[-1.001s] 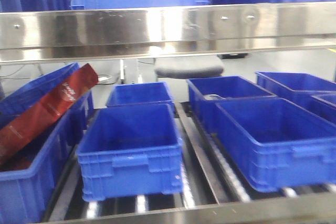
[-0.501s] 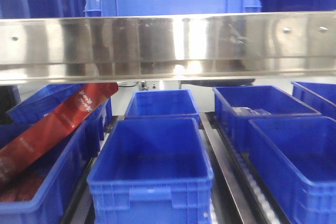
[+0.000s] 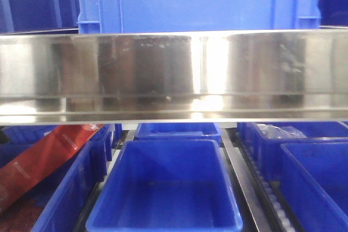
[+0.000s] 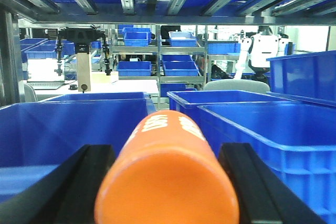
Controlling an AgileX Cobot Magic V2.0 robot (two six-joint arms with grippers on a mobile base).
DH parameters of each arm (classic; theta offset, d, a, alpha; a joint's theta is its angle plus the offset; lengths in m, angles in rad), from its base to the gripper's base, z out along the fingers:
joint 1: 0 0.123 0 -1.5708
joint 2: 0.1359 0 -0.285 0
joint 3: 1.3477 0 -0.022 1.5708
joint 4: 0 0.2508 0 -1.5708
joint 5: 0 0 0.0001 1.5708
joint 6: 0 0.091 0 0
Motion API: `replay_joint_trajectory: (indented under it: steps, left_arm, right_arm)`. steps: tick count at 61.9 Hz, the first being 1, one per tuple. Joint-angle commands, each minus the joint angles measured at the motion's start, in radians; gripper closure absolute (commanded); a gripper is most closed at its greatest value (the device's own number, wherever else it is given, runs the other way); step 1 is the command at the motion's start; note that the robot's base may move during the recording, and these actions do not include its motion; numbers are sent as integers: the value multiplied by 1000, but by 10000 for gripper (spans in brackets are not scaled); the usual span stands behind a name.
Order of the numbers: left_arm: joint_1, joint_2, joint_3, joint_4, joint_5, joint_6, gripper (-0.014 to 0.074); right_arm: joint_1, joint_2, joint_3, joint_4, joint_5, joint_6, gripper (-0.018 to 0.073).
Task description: Place cylindrical capacitor in blue bin on shelf
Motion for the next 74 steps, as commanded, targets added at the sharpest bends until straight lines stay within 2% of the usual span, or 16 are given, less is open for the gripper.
replay_joint_trajectory:
  steps: [1, 74]
  left_arm:
    - [-4, -2, -3, 3, -26, 4, 707]
    - [-4, -2, -3, 3, -26, 4, 707]
  right_arm:
    - [-1, -1, 0, -6, -28, -2, 722]
    - [-1, -1, 0, -6, -37, -2, 722]
